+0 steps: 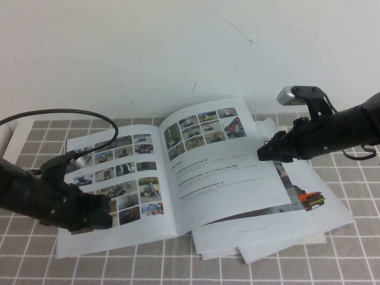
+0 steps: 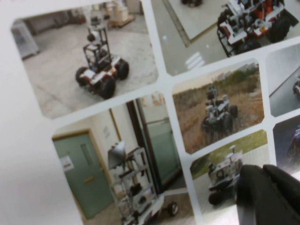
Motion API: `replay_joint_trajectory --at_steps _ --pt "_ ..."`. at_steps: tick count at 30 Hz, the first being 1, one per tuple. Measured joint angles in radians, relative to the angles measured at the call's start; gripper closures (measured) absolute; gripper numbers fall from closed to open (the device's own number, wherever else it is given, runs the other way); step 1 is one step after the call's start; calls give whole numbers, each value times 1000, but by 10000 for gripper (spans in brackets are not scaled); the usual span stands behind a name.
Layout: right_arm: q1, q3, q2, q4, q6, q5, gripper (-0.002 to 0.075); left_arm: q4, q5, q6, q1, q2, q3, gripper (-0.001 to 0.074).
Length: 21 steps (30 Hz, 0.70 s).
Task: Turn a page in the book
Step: Open the closed book
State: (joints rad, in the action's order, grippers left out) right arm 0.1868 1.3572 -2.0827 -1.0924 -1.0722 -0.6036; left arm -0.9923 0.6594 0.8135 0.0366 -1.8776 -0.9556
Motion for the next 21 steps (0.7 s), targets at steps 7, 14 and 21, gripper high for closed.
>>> replay_joint_trajectory --at_steps 7,14,21 --pt "0 0 0 0 0 1 457 0 0 0 0 0 0 738" --pt "0 0 -1 0 -2 4 457 0 0 0 0 0 0 738" --pt "0 0 -46 -16 -2 -6 457 0 0 0 0 0 0 738"
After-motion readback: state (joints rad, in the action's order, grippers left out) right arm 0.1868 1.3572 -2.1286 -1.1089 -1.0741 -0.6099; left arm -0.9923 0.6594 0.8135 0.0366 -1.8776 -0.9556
